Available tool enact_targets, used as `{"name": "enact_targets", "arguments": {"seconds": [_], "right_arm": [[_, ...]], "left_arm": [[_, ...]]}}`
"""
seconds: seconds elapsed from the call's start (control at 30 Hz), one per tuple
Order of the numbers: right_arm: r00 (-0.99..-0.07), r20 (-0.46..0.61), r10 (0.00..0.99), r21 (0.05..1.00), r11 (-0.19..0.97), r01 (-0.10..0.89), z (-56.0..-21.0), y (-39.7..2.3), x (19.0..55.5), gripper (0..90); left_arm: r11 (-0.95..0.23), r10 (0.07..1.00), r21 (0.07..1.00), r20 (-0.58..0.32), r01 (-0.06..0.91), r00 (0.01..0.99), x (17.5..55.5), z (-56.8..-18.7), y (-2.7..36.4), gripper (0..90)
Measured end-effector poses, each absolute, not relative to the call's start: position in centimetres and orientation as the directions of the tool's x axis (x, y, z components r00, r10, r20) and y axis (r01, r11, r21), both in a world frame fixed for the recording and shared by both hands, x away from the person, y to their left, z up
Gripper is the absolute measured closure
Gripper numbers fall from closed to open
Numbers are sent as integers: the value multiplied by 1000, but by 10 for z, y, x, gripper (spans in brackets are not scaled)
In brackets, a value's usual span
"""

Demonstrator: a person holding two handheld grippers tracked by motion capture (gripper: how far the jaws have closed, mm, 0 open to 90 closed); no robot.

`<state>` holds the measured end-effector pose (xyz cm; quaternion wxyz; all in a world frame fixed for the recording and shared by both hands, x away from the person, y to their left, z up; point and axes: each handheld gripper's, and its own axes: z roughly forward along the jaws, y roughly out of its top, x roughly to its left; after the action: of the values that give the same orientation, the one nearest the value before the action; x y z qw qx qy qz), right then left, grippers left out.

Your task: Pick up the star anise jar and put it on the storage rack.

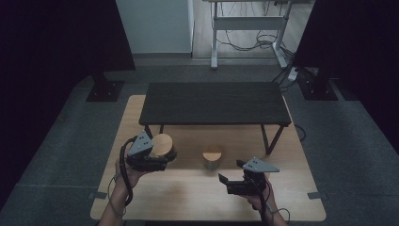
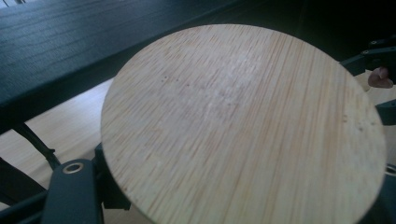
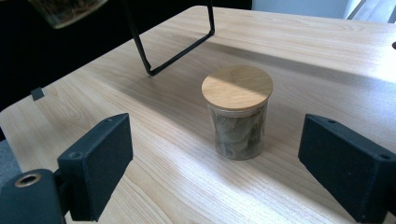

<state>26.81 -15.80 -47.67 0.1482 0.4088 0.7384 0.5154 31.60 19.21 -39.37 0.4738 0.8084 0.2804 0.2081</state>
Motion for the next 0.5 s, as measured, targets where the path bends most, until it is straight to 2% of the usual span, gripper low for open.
{"name": "enact_targets", "arguments": {"seconds": [0.5], "right_arm": [[-629, 189, 754, 883, 150, 445, -476, -157, 267, 95]], "left_arm": [[-423, 652, 876, 115, 233, 750, 324, -377, 189, 257]]}}
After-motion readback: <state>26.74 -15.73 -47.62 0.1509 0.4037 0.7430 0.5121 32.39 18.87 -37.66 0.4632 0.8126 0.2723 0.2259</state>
